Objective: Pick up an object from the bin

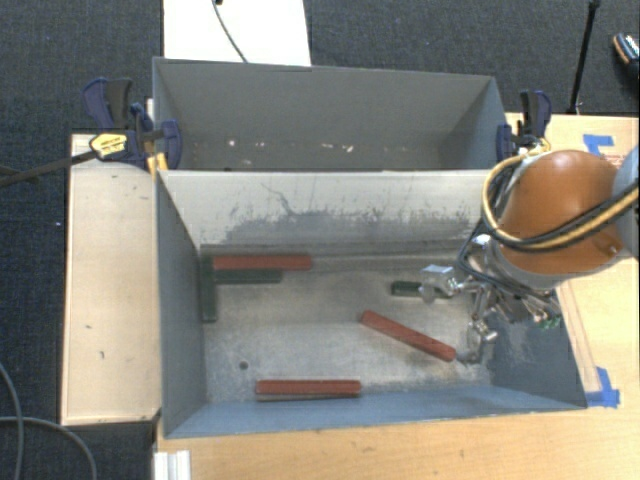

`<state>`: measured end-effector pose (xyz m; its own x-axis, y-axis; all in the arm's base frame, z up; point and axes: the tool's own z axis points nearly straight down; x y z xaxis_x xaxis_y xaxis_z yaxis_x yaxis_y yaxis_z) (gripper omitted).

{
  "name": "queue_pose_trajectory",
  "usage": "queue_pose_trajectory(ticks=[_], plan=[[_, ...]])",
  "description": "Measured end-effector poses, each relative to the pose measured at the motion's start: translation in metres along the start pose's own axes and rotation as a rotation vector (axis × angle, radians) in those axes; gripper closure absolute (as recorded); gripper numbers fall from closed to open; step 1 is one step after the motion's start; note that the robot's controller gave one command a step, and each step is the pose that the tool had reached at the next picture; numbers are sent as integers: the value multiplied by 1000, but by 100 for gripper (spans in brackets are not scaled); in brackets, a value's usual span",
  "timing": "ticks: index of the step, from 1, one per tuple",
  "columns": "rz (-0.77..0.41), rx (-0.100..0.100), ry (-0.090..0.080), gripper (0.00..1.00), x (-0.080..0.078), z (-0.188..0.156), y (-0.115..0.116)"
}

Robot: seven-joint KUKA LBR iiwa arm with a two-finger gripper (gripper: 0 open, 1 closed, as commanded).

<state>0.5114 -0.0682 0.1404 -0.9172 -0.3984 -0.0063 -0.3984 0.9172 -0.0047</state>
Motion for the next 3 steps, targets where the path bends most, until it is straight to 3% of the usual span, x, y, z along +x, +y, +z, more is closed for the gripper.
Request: queue_pose_trajectory(ticks=[1, 2, 3], plan=[[87, -8, 9, 0, -13, 73, 8], [91, -5, 5, 100, -14, 70, 7], [-109, 0, -3, 100, -24, -45, 5]])
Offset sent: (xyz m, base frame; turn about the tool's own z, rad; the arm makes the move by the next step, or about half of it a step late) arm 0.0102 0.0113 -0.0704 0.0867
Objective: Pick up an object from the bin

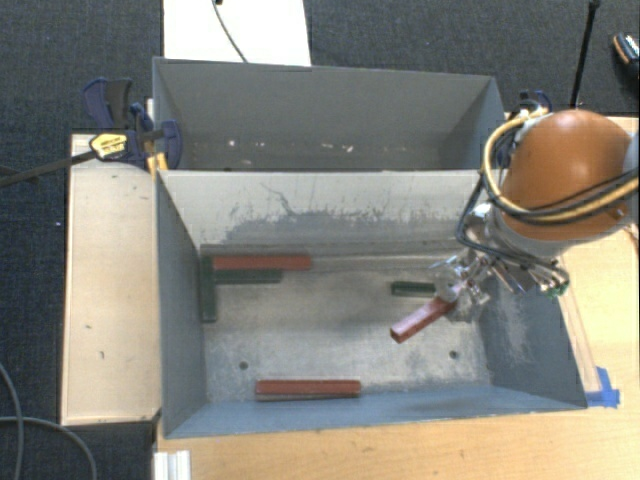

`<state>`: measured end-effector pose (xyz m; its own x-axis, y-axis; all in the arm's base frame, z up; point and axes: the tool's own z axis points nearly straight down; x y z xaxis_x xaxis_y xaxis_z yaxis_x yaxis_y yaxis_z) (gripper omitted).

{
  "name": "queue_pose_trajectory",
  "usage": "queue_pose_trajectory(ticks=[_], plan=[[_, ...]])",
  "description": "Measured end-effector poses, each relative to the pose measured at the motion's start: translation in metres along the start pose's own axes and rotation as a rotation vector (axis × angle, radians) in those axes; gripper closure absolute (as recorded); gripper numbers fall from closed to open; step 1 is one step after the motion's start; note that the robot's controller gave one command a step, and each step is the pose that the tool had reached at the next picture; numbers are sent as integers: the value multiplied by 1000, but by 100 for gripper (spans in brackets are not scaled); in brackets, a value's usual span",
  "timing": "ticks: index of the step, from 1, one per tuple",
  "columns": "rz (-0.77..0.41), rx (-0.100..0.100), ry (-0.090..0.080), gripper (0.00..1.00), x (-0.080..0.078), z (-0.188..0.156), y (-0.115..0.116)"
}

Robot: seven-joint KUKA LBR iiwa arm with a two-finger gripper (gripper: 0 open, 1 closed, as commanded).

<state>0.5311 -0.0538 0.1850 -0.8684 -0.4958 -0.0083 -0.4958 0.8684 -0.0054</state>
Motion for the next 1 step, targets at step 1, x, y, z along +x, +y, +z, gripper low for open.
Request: queue_pose_trajectory(ticks=[1], plan=[[-53, 1, -1, 100, -6, -113, -5]])
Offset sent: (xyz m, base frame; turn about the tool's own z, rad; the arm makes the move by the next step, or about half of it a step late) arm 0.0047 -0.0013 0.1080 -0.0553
